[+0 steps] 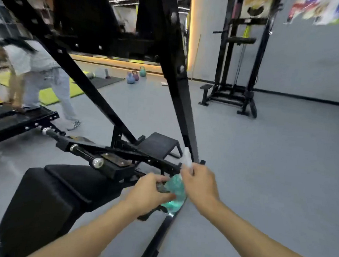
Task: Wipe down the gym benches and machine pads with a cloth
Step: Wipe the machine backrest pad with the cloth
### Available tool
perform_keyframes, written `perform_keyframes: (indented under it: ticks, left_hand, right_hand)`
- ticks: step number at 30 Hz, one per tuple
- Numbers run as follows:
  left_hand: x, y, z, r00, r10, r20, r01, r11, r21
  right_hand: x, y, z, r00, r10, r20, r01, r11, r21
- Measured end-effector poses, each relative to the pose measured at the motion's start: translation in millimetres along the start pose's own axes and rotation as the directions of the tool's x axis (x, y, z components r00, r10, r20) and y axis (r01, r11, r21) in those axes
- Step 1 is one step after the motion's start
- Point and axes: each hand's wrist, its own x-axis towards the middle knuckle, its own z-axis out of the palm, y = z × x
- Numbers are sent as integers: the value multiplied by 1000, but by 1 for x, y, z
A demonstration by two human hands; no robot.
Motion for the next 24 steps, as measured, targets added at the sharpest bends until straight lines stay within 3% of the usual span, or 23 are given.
perform_keyframes:
  ticks: [3,6,10,17,24]
  left_hand:
    - [16,99,17,991,130,19,-131,989,73]
    - [45,180,37,985,163,-55,-159,985,74]
    - [95,256,53,984,174,-41,-172,984,51]
    - [207,332,78,980,199,26,-200,968,153]
    - [389,380,141,973,227,34,-228,972,62]
  right_hand:
    - [28,-8,-97,997,-32,-74,32,999,-1]
    - [58,-11,-181,992,-52,-118,55,998,20]
    - [102,-10,-257,987,-81,-139,83,996,13]
    - [200,24,-314,993,-51,-108,60,994,87]
    - [365,93,-362,996,-11,-92,15,999,43]
